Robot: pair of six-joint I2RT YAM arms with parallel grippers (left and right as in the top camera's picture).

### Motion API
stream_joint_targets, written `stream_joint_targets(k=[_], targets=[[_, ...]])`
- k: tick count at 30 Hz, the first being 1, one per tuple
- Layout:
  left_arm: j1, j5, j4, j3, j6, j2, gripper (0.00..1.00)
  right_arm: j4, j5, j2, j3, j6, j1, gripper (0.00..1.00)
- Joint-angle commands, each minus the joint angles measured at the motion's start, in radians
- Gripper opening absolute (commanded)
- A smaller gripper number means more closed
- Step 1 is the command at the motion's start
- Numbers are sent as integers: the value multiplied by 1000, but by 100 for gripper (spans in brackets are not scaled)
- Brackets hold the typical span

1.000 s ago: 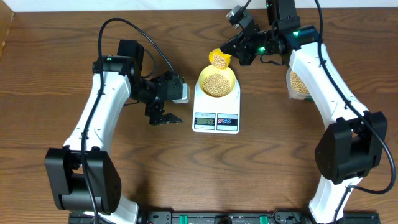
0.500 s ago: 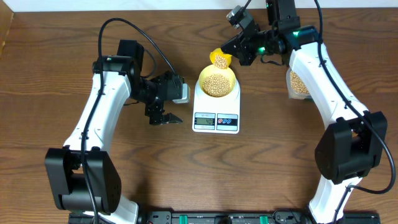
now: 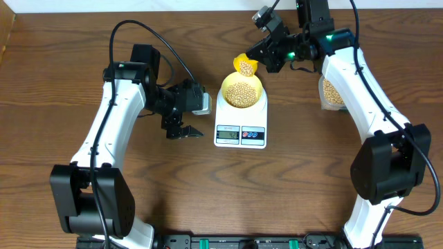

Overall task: Scoop item into bowl and weigh 50g on scale
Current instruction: 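Hold the scoop tilted over the bowl with the right gripper, pouring soybeans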

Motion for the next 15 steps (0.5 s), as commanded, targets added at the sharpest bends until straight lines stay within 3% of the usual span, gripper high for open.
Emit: stream_joint_targets(k=[1, 15], targets=[[1, 5, -7, -8, 10, 0, 97, 11, -7, -19, 1, 7, -3, 1], [1, 5, -7, -8, 10, 0, 98, 22, -7, -19, 1, 7, -3, 1]])
